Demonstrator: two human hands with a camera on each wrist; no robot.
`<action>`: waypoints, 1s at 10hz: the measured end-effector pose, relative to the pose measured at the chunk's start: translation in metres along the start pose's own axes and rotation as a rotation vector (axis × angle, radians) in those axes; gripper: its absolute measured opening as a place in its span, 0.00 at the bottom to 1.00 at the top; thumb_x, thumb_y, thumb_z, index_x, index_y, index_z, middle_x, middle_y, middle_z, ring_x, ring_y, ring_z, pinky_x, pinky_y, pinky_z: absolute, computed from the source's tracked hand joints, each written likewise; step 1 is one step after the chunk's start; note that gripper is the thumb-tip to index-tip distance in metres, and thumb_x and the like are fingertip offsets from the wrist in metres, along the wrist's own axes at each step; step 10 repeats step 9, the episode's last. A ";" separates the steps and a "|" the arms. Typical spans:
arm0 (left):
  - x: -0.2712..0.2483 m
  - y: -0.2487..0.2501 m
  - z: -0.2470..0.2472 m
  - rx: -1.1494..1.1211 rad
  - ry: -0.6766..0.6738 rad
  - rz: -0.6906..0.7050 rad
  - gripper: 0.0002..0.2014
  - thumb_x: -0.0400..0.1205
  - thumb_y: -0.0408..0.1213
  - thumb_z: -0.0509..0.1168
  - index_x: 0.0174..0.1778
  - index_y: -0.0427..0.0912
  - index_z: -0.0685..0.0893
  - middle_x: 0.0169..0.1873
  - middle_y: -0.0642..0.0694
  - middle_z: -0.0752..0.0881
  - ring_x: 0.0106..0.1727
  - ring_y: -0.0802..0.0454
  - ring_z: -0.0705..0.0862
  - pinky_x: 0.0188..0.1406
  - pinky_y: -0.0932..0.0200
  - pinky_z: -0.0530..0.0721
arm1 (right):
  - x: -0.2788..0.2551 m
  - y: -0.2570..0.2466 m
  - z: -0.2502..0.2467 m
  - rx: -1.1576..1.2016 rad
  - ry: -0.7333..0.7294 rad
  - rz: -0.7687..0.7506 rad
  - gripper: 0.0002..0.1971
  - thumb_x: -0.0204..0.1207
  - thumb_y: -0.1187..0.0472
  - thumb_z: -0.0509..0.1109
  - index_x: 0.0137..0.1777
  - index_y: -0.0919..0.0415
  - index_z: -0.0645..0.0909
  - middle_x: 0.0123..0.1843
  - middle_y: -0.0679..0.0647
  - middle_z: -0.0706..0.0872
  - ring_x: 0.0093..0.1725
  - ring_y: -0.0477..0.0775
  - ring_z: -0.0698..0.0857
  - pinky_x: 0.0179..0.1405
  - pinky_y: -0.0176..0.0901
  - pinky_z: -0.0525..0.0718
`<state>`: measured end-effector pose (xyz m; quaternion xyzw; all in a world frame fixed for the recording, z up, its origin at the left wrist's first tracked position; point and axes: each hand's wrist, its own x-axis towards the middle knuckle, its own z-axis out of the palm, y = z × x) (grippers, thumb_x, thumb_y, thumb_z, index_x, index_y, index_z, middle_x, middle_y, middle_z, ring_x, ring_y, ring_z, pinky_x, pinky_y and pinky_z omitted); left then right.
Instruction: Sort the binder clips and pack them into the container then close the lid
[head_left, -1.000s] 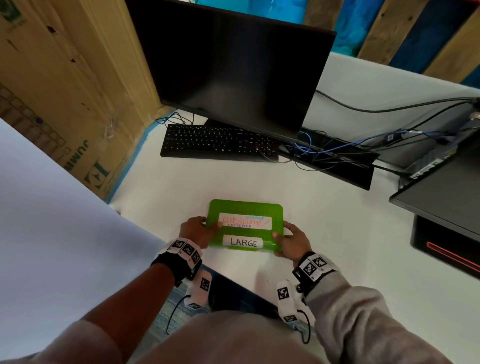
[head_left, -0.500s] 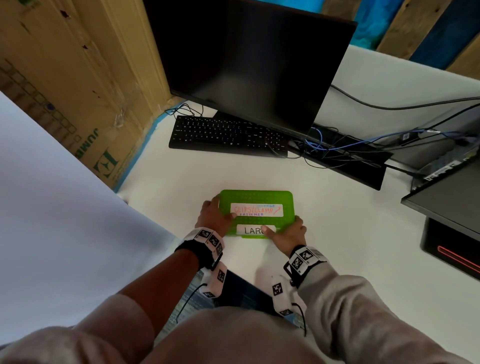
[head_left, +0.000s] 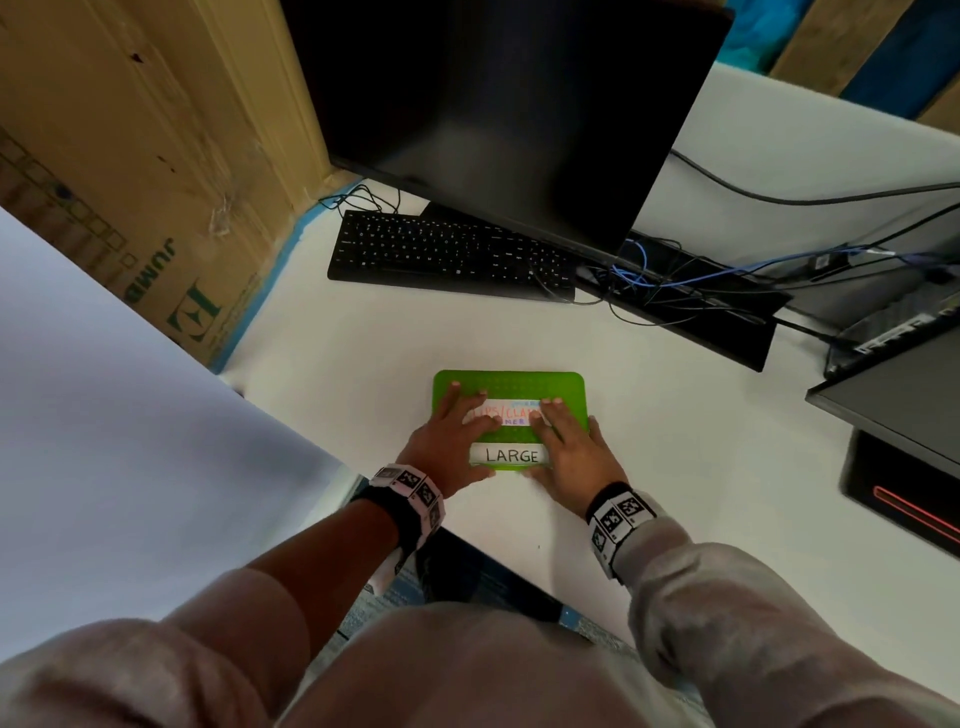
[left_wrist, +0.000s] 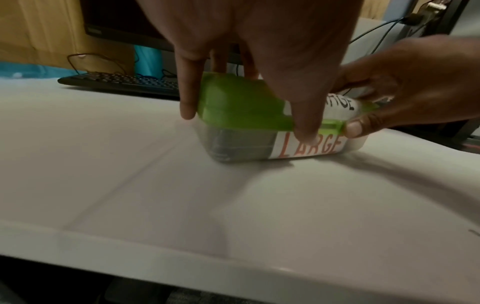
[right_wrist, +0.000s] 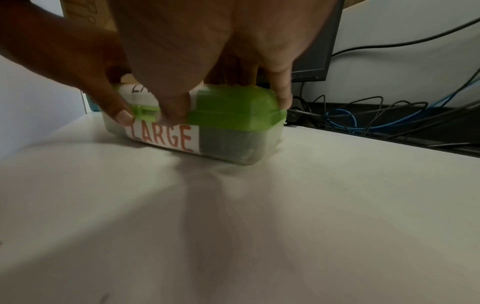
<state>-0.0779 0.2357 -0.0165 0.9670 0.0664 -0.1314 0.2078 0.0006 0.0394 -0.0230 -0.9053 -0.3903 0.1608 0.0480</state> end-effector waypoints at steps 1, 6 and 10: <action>0.000 -0.002 0.000 0.015 0.008 0.012 0.32 0.70 0.53 0.73 0.70 0.56 0.74 0.80 0.56 0.60 0.84 0.47 0.45 0.57 0.40 0.84 | 0.006 0.006 -0.004 -0.067 -0.020 -0.044 0.39 0.58 0.40 0.80 0.64 0.65 0.80 0.67 0.63 0.83 0.68 0.63 0.82 0.50 0.70 0.86; 0.018 0.007 -0.007 0.218 -0.048 0.058 0.34 0.69 0.61 0.69 0.68 0.56 0.69 0.78 0.52 0.59 0.83 0.41 0.48 0.76 0.24 0.45 | 0.009 0.000 -0.024 -0.100 -0.095 -0.004 0.38 0.72 0.37 0.65 0.76 0.60 0.65 0.78 0.57 0.67 0.78 0.59 0.65 0.64 0.63 0.79; 0.021 0.037 -0.014 0.007 0.048 0.382 0.16 0.78 0.59 0.57 0.52 0.54 0.80 0.55 0.54 0.80 0.59 0.52 0.78 0.61 0.49 0.78 | -0.021 0.027 -0.045 -0.060 -0.067 0.123 0.23 0.80 0.46 0.56 0.71 0.57 0.69 0.71 0.56 0.74 0.70 0.60 0.73 0.60 0.56 0.77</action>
